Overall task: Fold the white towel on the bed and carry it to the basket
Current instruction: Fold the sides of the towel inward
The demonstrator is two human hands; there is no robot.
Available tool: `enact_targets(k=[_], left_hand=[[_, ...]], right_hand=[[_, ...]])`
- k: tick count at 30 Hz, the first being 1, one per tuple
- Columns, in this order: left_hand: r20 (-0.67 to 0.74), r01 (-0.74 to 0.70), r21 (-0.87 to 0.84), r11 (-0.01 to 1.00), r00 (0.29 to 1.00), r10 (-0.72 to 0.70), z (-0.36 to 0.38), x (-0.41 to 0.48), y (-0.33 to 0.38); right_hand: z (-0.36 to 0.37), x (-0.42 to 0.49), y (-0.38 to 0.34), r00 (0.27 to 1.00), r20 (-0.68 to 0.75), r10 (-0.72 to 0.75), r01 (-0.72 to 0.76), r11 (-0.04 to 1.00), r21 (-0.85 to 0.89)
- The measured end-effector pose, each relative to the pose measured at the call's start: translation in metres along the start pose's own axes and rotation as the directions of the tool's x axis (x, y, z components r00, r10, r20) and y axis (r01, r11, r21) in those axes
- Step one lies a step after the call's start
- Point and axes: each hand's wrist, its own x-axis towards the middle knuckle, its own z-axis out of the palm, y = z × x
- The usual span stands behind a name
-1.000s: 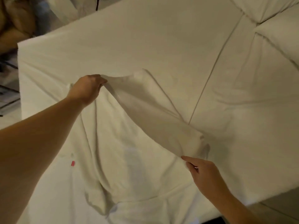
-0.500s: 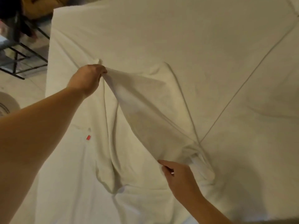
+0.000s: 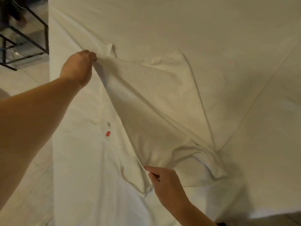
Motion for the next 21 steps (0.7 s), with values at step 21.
enact_targets(k=[21], left_hand=[[0.048, 0.117, 0.003, 0.993, 0.992, -0.117, 0.062, -0.027, -0.201]], right_hand=[[0.233, 0.053, -0.092, 0.963, 0.249, -0.102, 0.141, 0.98, -0.144]])
